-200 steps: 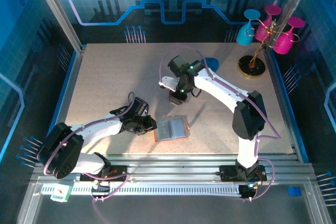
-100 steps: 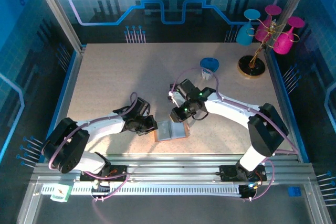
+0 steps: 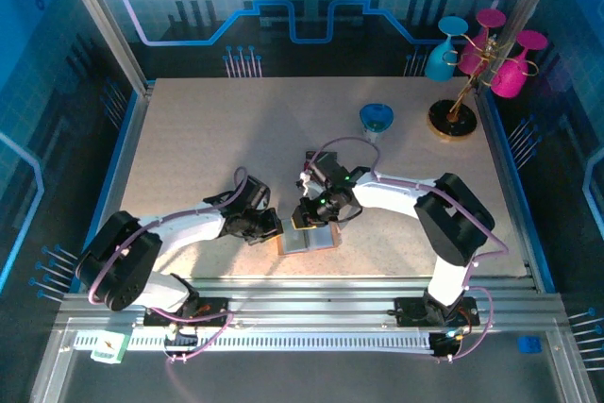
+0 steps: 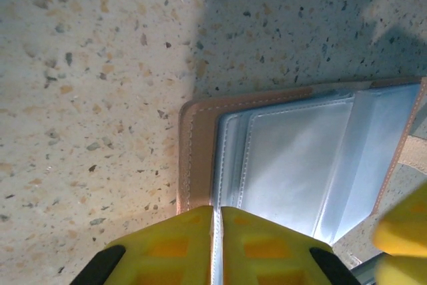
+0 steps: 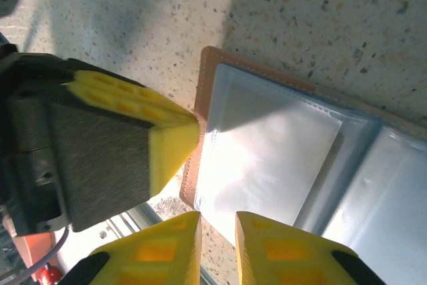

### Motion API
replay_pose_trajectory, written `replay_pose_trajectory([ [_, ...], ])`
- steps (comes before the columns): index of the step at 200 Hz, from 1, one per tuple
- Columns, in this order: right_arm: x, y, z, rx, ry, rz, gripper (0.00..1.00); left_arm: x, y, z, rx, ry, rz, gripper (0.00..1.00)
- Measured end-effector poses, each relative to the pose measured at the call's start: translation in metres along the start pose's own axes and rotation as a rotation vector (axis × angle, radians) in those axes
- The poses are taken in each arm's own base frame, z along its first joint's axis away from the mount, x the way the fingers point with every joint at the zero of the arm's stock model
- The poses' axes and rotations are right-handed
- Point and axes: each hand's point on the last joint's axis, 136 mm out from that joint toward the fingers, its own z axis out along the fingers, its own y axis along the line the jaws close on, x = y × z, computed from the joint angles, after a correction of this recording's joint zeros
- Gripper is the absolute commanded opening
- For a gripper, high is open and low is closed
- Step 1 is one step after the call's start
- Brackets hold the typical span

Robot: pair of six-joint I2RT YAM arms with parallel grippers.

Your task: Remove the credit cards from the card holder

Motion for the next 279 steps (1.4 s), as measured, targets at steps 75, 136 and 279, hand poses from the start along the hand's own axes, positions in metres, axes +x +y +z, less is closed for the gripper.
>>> replay_pose_trajectory([
  [75,0.010,-0.007,0.021,-0.012,0.070,0.035,0.27,0.004,0.008,0.006,-0.023,0.017,-0.010,0.08],
  [136,0.010,-0.004,0.021,0.006,0.091,0.027,0.29,0.003,0.009,0.008,-0.022,0.017,-0.010,0.07],
  [279,0.015,-0.021,0.016,0.067,0.104,0.040,0.30,0.002,0.007,0.010,-0.021,0.024,-0.006,0.07],
])
